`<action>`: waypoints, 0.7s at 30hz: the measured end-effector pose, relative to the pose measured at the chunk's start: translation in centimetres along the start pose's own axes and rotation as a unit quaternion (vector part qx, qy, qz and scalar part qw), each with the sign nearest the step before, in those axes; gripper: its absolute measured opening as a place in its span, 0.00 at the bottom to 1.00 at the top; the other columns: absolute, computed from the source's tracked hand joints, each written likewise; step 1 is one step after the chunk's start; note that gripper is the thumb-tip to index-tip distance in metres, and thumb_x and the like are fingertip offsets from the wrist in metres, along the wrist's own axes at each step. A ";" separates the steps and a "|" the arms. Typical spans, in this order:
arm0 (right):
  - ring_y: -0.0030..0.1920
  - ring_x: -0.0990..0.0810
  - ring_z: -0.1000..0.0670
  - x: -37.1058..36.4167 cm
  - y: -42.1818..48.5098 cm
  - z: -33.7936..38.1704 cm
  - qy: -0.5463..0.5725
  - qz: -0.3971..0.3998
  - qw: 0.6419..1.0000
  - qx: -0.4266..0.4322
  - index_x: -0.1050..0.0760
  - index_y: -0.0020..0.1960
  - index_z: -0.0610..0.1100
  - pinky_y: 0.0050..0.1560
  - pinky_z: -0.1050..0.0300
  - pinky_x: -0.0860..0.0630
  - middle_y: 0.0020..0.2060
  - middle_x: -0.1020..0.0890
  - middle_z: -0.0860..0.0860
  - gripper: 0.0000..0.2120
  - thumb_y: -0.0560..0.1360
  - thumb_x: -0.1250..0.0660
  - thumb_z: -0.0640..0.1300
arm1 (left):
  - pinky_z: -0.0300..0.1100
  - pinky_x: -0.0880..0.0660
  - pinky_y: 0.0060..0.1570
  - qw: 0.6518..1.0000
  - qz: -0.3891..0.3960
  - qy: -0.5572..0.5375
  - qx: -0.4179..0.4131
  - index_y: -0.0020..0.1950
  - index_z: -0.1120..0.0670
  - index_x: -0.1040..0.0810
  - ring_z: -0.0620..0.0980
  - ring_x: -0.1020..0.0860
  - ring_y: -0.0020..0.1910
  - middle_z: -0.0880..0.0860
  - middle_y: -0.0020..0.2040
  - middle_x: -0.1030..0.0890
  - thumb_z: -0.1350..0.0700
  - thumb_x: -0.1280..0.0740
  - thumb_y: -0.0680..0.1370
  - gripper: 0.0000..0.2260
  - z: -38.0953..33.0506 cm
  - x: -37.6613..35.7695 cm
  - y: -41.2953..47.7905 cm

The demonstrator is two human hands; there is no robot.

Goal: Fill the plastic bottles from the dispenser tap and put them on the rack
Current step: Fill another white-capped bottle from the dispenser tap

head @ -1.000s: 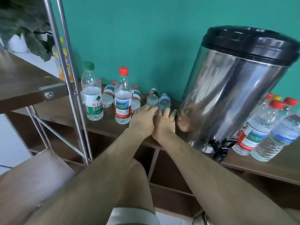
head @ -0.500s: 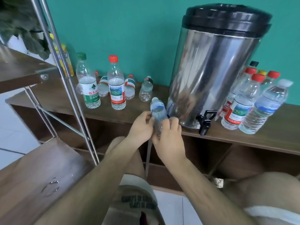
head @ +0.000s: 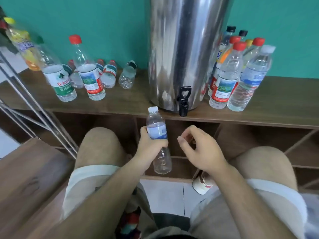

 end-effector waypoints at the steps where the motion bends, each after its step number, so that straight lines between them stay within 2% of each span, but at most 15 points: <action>1: 0.42 0.20 0.53 0.2 0.1 -1.5 0.008 0.004 0.999 -0.044 0.28 0.47 0.53 0.46 0.46 0.21 0.39 0.20 0.56 0.13 0.80 0.38 0.63 | 0.44 0.21 0.44 0.999 0.025 0.043 -0.009 0.60 0.45 0.32 0.50 0.17 0.50 0.53 0.53 0.20 0.64 0.24 0.66 0.29 0.4 -0.8 -0.2; 3: 0.41 0.20 0.50 0.1 0.1 -4.7 0.015 0.030 0.988 -0.151 0.29 0.44 0.53 0.46 0.46 0.22 0.36 0.19 0.54 0.21 0.80 0.43 0.69 | 0.39 0.22 0.40 0.987 0.080 0.132 -0.035 0.58 0.42 0.32 0.49 0.18 0.49 0.50 0.51 0.20 0.65 0.25 0.66 0.29 0.8 -2.9 -0.6; 5: 0.42 0.20 0.46 -0.5 0.4 -6.3 -0.014 0.055 0.976 -0.210 0.31 0.43 0.51 0.45 0.47 0.25 0.37 0.19 0.52 0.28 0.80 0.51 0.74 | 0.46 0.19 0.46 0.959 0.093 0.259 -0.073 0.60 0.41 0.32 0.52 0.20 0.52 0.48 0.54 0.21 0.64 0.25 0.67 0.29 0.7 -3.9 -0.7; 7: 0.43 0.20 0.45 -0.7 0.7 -7.1 -0.041 0.049 0.969 -0.240 0.30 0.41 0.50 0.44 0.48 0.28 0.38 0.20 0.51 0.30 0.81 0.53 0.73 | 0.55 0.22 0.56 0.908 0.069 0.394 -0.126 0.65 0.42 0.32 0.56 0.22 0.56 0.47 0.59 0.24 0.62 0.25 0.69 0.30 0.4 -4.7 -0.7; 10: 0.46 0.20 0.43 -1.3 0.7 -8.3 -0.073 0.055 0.956 -0.280 0.26 0.39 0.50 0.46 0.50 0.29 0.39 0.20 0.52 0.30 0.82 0.52 0.70 | 0.51 0.29 0.61 0.847 0.025 0.479 -0.230 0.67 0.47 0.30 0.57 0.23 0.57 0.49 0.58 0.25 0.63 0.27 0.68 0.30 -1.2 -5.3 -0.7; 13: 0.46 0.21 0.43 -2.5 0.5 -9.2 -0.095 0.091 0.942 -0.310 0.24 0.38 0.50 0.47 0.50 0.28 0.39 0.21 0.50 0.33 0.82 0.56 0.70 | 0.51 0.34 0.62 0.794 -0.017 0.537 -0.285 0.67 0.49 0.28 0.58 0.25 0.55 0.50 0.56 0.25 0.63 0.29 0.64 0.32 -2.1 -5.2 -0.6; 15: 0.42 0.21 0.44 -2.9 0.9 -9.1 -0.065 0.080 0.948 -0.301 0.26 0.33 0.47 0.42 0.51 0.29 0.34 0.22 0.49 0.34 0.84 0.54 0.67 | 0.51 0.33 0.61 0.787 -0.021 0.542 -0.295 0.67 0.49 0.28 0.58 0.25 0.54 0.50 0.56 0.24 0.63 0.29 0.64 0.32 -2.2 -5.1 -0.5; 17: 0.35 0.23 0.47 -2.8 1.5 -8.3 -0.021 0.038 0.961 -0.272 0.31 0.29 0.46 0.34 0.54 0.33 0.28 0.24 0.50 0.33 0.85 0.48 0.64 | 0.50 0.33 0.60 0.800 -0.015 0.528 -0.285 0.69 0.49 0.29 0.56 0.25 0.55 0.49 0.57 0.24 0.62 0.28 0.66 0.31 -2.3 -4.9 -0.1; 19: 0.32 0.25 0.50 -2.4 1.9 -7.5 0.010 0.016 0.972 -0.236 0.32 0.31 0.45 0.32 0.54 0.34 0.28 0.25 0.50 0.30 0.85 0.45 0.63 | 0.51 0.31 0.58 0.816 -0.008 0.509 -0.275 0.68 0.48 0.29 0.55 0.24 0.56 0.48 0.58 0.24 0.62 0.28 0.67 0.30 -2.5 -4.7 0.3; 21: 0.35 0.24 0.50 -2.4 2.1 -6.8 0.033 0.032 0.980 -0.195 0.29 0.38 0.45 0.34 0.54 0.32 0.32 0.23 0.50 0.26 0.85 0.45 0.63 | 0.51 0.30 0.58 0.832 -0.002 0.486 -0.267 0.67 0.48 0.28 0.55 0.24 0.56 0.48 0.57 0.24 0.61 0.28 0.69 0.28 -2.8 -4.5 0.6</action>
Point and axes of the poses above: each hand's wrist, its own y-axis towards the middle knuckle, its own x-axis out of the back of the hand, z = x × y, the point moved 9 cm from there along y, towards the middle knuckle
